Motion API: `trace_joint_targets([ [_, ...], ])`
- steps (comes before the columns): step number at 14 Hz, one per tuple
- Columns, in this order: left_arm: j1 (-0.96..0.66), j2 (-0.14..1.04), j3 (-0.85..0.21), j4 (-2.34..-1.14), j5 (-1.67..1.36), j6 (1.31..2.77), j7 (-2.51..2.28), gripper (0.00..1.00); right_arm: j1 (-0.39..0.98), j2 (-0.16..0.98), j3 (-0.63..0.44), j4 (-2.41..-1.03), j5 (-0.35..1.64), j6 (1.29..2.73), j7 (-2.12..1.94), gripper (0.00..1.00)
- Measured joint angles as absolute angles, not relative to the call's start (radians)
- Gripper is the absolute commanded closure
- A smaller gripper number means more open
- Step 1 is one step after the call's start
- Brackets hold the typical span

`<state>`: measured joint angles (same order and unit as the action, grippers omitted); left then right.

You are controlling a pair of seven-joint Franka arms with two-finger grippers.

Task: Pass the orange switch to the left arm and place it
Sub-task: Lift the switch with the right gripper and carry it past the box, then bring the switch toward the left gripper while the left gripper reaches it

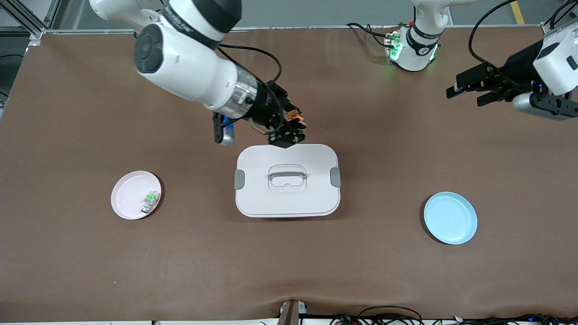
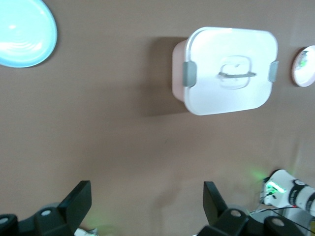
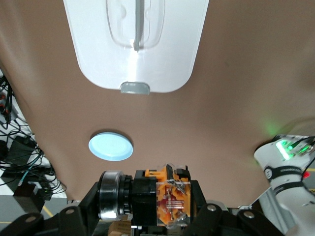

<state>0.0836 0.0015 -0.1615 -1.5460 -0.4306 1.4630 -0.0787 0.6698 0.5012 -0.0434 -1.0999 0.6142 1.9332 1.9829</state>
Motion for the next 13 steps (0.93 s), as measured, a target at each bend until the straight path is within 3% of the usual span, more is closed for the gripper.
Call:
trace_joint_targets([
  [9,0.018,0.094,-0.193,-1.546,-0.656,1.671,-0.078,0.00,0.741,0.632,0.041,-0.975,0.617,2.100,2.245,1.00],
  [11,-0.007,0.111,-0.196,-1.546,-0.675,1.680,-0.078,0.10,0.737,0.636,0.053,-0.960,0.618,2.110,2.271,1.00],
  [13,-0.012,0.122,-0.203,-1.546,-0.691,1.680,-0.078,0.13,0.736,0.636,0.059,-0.952,0.622,2.123,2.281,1.00],
])
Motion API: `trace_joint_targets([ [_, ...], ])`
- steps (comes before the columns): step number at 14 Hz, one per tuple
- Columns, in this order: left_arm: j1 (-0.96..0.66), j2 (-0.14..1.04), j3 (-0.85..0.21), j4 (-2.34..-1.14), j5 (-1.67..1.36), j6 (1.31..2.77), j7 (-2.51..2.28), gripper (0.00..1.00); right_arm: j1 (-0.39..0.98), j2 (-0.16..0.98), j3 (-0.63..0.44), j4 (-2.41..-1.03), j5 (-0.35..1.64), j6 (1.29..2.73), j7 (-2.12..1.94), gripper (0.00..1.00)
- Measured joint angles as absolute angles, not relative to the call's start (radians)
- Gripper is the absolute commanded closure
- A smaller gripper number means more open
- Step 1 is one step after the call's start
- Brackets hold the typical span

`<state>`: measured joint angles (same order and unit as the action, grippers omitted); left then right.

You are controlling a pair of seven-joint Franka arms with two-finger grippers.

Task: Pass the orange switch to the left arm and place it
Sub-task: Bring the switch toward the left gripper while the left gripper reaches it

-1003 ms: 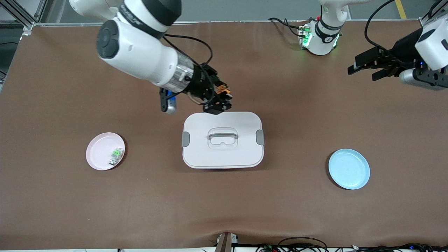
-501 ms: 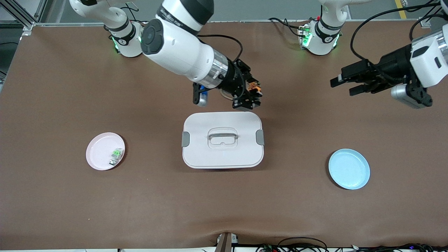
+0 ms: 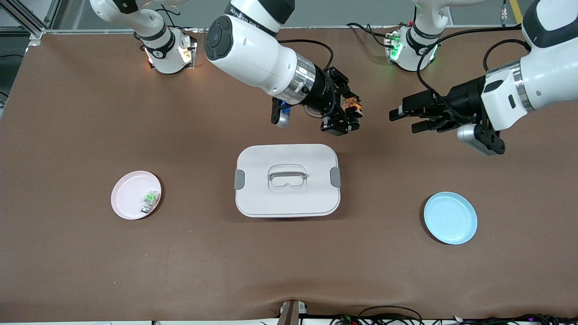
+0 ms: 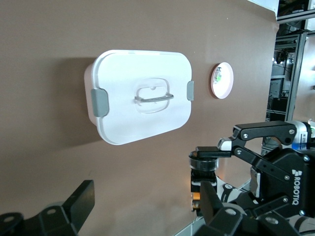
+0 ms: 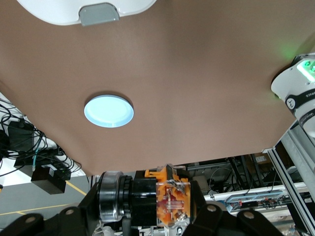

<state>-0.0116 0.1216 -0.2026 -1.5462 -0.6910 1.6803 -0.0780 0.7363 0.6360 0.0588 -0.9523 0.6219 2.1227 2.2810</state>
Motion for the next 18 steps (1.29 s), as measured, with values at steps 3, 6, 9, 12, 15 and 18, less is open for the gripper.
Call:
trace_joint_targets([
  [3,-0.012,0.133,-0.216,-1.546,-0.708,1.680,-0.079,0.17,0.738,0.646,0.068,-0.952,0.622,2.146,2.288,1.00],
  [6,-0.017,0.134,-0.226,-1.546,-0.713,1.680,-0.079,0.21,0.738,0.651,0.069,-0.952,0.622,2.148,2.288,1.00],
  [9,-0.038,0.135,-0.231,-1.547,-0.713,1.680,-0.080,0.27,0.738,0.651,0.072,-0.951,0.623,2.149,2.288,1.00],
  [12,-0.067,0.138,-0.232,-1.548,-0.713,1.680,-0.081,0.29,0.739,0.651,0.073,-0.949,0.623,2.155,2.290,1.00],
  [15,-0.086,0.144,-0.232,-1.549,-0.713,1.680,-0.081,0.35,0.739,0.651,0.074,-0.949,0.623,2.170,2.298,1.00],
  [18,-0.109,0.156,-0.233,-1.549,-0.713,1.680,-0.081,0.48,0.739,0.651,0.075,-0.948,0.623,2.192,2.302,1.00],
])
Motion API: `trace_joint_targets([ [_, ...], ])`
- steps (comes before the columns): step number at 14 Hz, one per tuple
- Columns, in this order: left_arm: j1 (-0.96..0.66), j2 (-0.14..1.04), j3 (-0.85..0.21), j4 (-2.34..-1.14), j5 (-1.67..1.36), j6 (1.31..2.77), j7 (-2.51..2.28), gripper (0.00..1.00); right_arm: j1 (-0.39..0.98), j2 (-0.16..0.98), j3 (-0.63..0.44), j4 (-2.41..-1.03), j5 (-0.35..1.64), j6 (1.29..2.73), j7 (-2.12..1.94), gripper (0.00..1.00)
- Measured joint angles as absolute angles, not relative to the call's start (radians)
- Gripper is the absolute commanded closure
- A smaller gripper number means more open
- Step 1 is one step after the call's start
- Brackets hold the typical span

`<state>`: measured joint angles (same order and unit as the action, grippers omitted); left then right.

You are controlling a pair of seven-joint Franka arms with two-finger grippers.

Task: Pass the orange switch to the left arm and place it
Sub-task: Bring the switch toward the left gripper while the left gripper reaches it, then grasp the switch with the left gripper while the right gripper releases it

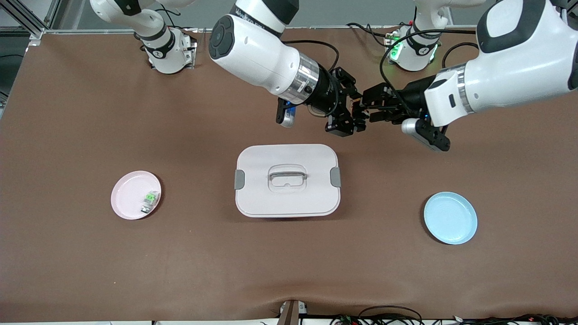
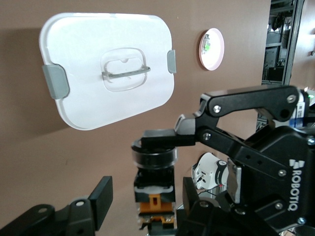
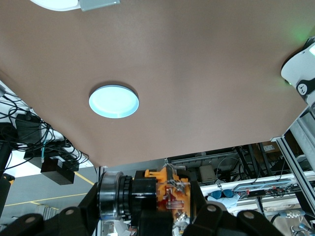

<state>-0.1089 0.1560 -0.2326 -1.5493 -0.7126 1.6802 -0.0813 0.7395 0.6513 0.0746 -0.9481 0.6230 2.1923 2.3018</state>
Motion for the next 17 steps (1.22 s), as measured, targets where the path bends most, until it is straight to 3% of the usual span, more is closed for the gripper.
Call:
trace_joint_targets([
  [2,-0.117,0.160,-0.233,-1.549,-0.713,1.680,-0.084,0.73,0.740,0.652,0.075,-0.948,0.623,2.194,2.304,1.00],
  [6,-0.116,0.160,-0.233,-1.548,-0.716,1.681,-0.116,1.00,0.741,0.655,0.076,-0.948,0.623,2.199,2.304,1.00],
  [8,-0.116,0.160,-0.233,-1.547,-0.716,1.681,-0.115,1.00,0.741,0.655,0.076,-0.948,0.623,2.199,2.304,1.00],
  [9,-0.116,0.160,-0.233,-1.547,-0.716,1.681,-0.115,1.00,0.741,0.655,0.076,-0.948,0.623,2.201,2.304,0.56],
  [10,-0.115,0.160,-0.233,-1.547,-0.716,1.680,-0.114,1.00,0.741,0.655,0.076,-0.948,0.623,2.202,2.304,0.01],
  [17,-0.103,0.160,-0.227,-1.546,-0.690,1.680,-0.092,1.00,0.746,0.657,0.080,-0.941,0.623,2.248,2.305,0.00],
])
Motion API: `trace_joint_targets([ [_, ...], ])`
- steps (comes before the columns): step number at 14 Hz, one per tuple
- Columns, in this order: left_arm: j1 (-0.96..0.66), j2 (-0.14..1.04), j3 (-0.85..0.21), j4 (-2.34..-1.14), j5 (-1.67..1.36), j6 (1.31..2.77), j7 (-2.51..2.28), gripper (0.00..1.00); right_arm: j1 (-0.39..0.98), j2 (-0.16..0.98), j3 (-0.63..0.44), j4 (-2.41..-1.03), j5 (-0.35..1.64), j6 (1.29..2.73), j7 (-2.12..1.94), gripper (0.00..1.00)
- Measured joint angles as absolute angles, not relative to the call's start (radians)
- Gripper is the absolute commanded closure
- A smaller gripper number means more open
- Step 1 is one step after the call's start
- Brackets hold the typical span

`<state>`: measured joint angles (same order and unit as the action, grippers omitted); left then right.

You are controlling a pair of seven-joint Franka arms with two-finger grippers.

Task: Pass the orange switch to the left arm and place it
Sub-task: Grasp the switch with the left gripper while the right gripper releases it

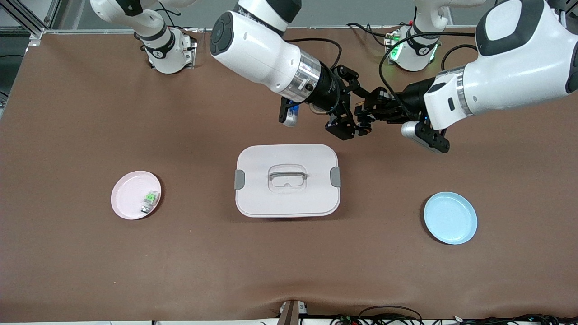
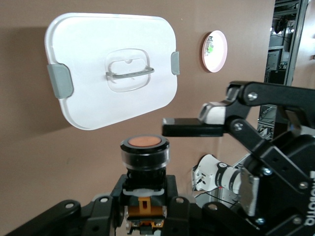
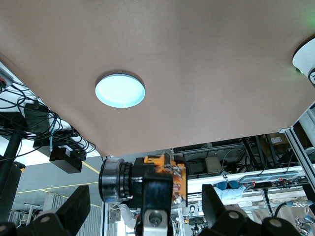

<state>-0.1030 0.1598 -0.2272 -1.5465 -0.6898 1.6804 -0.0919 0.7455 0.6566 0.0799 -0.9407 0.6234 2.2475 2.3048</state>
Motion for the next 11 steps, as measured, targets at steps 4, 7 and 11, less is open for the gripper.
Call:
trace_joint_targets([
  [4,-0.104,0.160,-0.228,-1.548,-0.538,1.677,-0.037,1.00,0.744,0.657,0.076,-0.936,0.622,2.218,2.232,0.00],
  [7,-0.103,0.168,-0.228,-1.554,-0.439,1.663,0.014,1.00,0.738,0.657,0.072,-0.930,0.622,2.088,1.957,0.00],
  [11,-0.093,0.215,-0.221,-1.558,-0.308,1.661,0.122,1.00,0.729,0.639,0.047,-0.916,0.564,1.923,1.627,0.00],
])
